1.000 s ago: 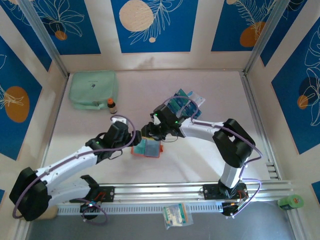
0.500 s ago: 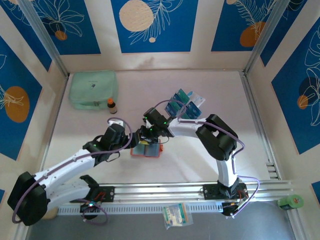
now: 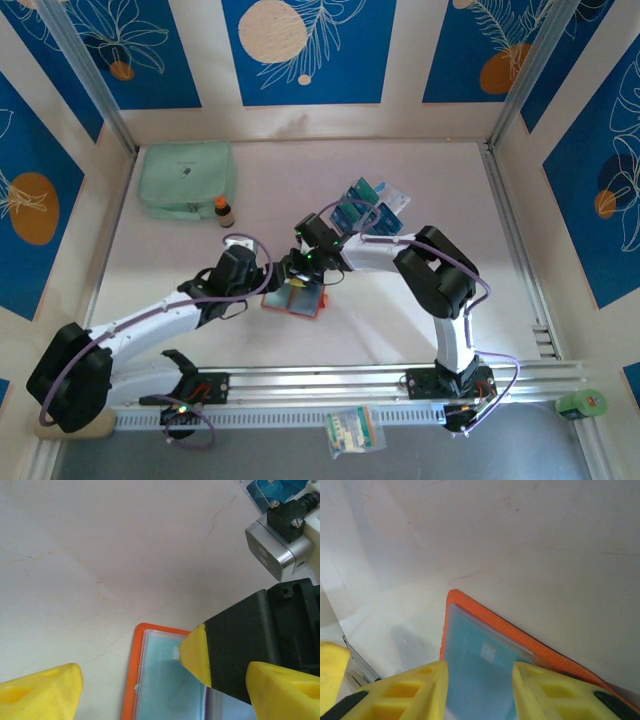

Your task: Put the credit cards into the card holder

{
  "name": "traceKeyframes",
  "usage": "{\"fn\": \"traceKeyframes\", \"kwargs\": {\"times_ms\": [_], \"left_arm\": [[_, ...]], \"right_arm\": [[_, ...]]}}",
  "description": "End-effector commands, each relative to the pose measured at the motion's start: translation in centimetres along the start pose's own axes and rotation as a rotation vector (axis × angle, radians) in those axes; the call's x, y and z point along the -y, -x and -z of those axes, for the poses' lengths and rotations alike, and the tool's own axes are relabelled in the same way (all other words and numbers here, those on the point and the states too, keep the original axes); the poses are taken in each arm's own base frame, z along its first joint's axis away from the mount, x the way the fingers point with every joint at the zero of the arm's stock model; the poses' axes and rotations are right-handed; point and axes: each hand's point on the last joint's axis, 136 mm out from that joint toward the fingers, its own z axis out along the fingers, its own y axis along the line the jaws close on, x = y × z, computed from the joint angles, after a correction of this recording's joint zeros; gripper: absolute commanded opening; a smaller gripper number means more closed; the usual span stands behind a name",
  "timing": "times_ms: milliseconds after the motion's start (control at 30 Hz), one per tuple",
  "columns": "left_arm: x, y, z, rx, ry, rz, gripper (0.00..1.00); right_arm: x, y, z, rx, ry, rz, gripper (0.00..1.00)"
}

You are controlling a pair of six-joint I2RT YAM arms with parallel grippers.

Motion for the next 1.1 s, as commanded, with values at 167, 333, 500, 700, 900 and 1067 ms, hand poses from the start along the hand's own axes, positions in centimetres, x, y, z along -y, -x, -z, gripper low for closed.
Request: {"fn": "traceKeyframes", "kwargs": {"times_ms": [167,333,500,700,900,1067], "left_arm": [[-2.6,-4.6,-1.6,-0.156,0.073,-0.016,0.84],[-2.2,-4.2,-1.7,-0.153,0.064,-0.015,0.84],[-1.4,-3.2,-1.3,-0.141,0.051,-0.023,0.84],[-0.4,-1.9,-0.6,-0.119,0.03,-0.036,0.84],[0.8,-0.6,-0.1,-0.101,0.002,-0.046,0.85],[1.6,-0.2,-0.3,-0.115,-0.017,-0.068,0.84]], "right_arm": [[-1.9,0.3,4.4,0.064,0.081,0.038,0.4],[-0.5,0.2,5.7,0.086,0.03,0.057,0.4],[1.1,-0.6,7.8,0.122,-0.057,0.112,0.4],[5.1,-2.8,10.4,0.162,-0.266,0.153,0.41],[8.6,-5.3,10.7,0.148,-0.422,0.169,0.47],[10.0,-6.1,9.0,0.118,-0.462,0.17,0.46]]}}
